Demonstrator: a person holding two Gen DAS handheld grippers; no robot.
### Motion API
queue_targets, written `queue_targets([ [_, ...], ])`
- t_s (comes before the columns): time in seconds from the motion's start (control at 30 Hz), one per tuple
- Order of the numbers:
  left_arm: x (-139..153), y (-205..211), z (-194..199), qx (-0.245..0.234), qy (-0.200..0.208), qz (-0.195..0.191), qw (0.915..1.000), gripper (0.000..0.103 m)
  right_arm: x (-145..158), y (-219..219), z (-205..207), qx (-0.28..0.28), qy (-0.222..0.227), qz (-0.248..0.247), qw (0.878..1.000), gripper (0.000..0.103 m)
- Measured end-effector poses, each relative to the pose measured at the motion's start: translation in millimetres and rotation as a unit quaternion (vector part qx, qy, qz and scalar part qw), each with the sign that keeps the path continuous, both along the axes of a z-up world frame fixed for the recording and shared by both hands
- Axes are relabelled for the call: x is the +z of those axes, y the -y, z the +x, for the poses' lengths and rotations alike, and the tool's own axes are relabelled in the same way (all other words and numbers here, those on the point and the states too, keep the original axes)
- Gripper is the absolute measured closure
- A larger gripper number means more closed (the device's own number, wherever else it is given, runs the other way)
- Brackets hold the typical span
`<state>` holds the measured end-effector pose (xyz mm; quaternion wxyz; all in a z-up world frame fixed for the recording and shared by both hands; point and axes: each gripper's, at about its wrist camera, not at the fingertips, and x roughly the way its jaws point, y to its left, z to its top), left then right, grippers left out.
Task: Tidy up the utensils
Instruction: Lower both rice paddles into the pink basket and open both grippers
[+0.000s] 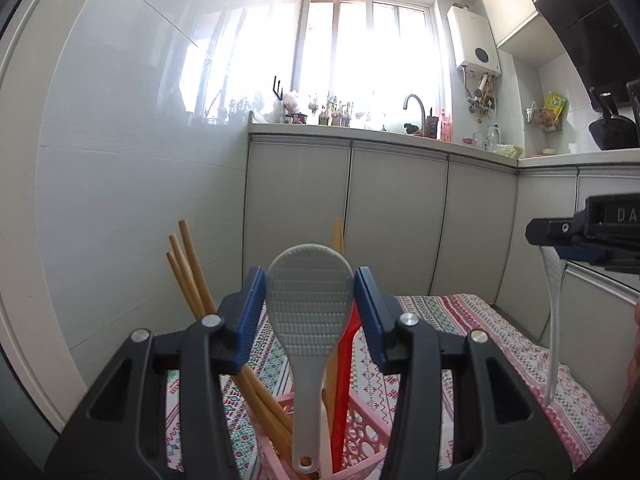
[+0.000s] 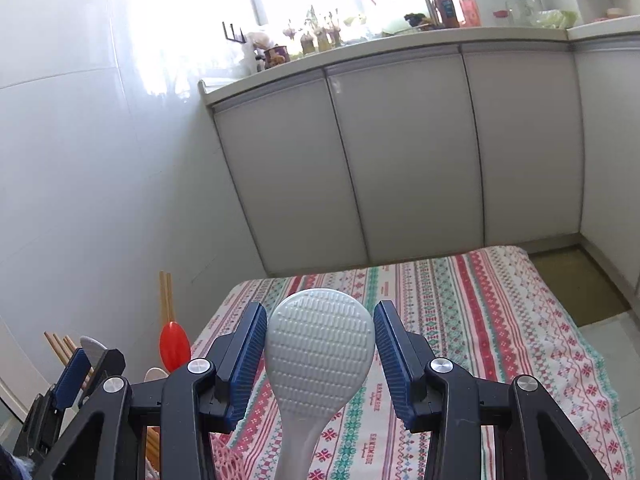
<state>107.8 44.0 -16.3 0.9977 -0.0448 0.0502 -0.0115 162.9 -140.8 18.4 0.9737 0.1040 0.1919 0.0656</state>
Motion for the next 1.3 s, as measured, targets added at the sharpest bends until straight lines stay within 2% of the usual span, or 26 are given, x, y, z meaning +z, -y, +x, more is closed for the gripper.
queue_targets([
  [0.17,-8,-2,-5,0.010,-0.011,0.019,0.9997,0.055,1,2,-4,0.001,0.005,-0.005,1.000,0.054],
  [0.23,-8,-1,-6,0.005,-0.032,0.026,0.9992,0.037,1,4,-4,-0.001,0.003,-0.001,1.000,0.054],
  [0.3,1,-4,-11,0.002,-0.040,0.015,0.9991,0.030,1,5,-4,-0.001,0.002,0.002,1.000,0.054],
  [0.43,32,-24,-21,-0.008,-0.046,-0.065,0.9968,0.028,4,4,-8,0.001,0.008,0.000,1.000,0.054],
  [0.57,67,-60,-35,0.004,-0.055,-0.161,0.9854,0.025,5,-1,-10,0.003,0.014,0.006,1.000,0.054],
  [0.6,76,-70,-38,0.011,-0.062,-0.177,0.9821,0.021,4,-3,-11,0.002,0.016,0.008,1.000,0.054],
  [0.7,93,-92,-47,0.033,-0.097,-0.194,0.9756,0.018,1,-11,-12,-0.002,0.022,0.023,0.999,0.054],
  [0.87,96,-107,-45,0.073,-0.166,-0.164,0.9697,0.017,1,-37,-18,-0.019,0.048,0.039,0.998,0.054],
  [1.0,92,-106,-36,0.052,-0.203,-0.144,0.9672,0.017,4,-65,-17,0.000,0.072,0.032,0.997,0.054],
  [1.23,86,-105,-32,0.074,-0.215,-0.108,0.9678,0.016,-13,-114,-4,-0.005,0.078,0.001,0.997,0.054],
  [1.3,85,-108,-33,0.079,-0.212,-0.111,0.9677,0.016,-17,-127,-2,-0.019,0.085,-0.017,0.996,0.054],
])
